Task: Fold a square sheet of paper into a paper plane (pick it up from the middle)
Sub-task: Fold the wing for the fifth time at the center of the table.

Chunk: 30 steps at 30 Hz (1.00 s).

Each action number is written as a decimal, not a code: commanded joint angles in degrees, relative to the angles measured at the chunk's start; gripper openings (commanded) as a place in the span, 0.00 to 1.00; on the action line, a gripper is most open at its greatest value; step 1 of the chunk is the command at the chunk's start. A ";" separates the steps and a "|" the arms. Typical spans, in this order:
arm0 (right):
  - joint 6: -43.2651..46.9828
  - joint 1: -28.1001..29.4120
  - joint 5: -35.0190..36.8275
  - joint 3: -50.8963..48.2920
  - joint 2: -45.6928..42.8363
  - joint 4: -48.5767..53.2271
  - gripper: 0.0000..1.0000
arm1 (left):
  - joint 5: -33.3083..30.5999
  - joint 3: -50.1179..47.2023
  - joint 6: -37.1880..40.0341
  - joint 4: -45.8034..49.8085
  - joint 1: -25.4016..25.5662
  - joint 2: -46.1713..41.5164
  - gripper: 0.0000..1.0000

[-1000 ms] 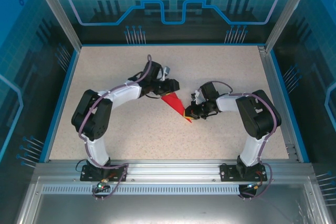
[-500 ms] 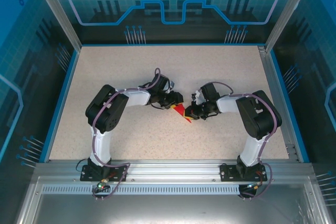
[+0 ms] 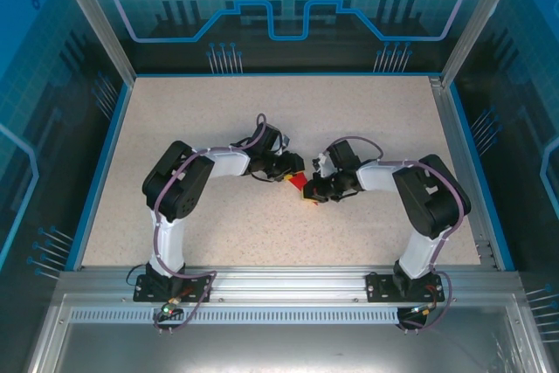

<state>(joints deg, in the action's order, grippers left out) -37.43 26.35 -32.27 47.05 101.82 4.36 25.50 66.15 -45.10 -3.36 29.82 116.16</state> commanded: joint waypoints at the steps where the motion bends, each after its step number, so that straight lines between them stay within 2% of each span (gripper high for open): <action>1: 2.41 0.63 2.97 0.83 1.10 5.04 0.00 | -3.39 -2.27 0.76 2.16 0.23 2.49 0.43; 5: 4.12 -0.64 6.33 -1.53 0.12 6.96 0.00 | -3.79 -1.96 1.22 2.89 0.23 2.57 0.43; 19: 0.14 -8.39 -7.83 -12.11 0.17 -5.90 0.02 | -4.67 -1.17 2.48 4.45 0.16 2.76 0.42; 26: 0.89 -10.25 -8.43 -12.87 -2.87 -4.25 0.04 | -4.58 -1.21 2.12 4.03 0.15 2.82 0.42; 30: 0.48 -8.56 -7.91 -9.27 -5.31 -2.90 0.04 | -4.60 -1.21 2.12 3.97 0.23 2.93 0.42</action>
<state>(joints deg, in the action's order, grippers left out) -36.42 17.50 -41.54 36.03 98.24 -2.61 25.15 66.15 -44.71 -3.18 29.80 116.16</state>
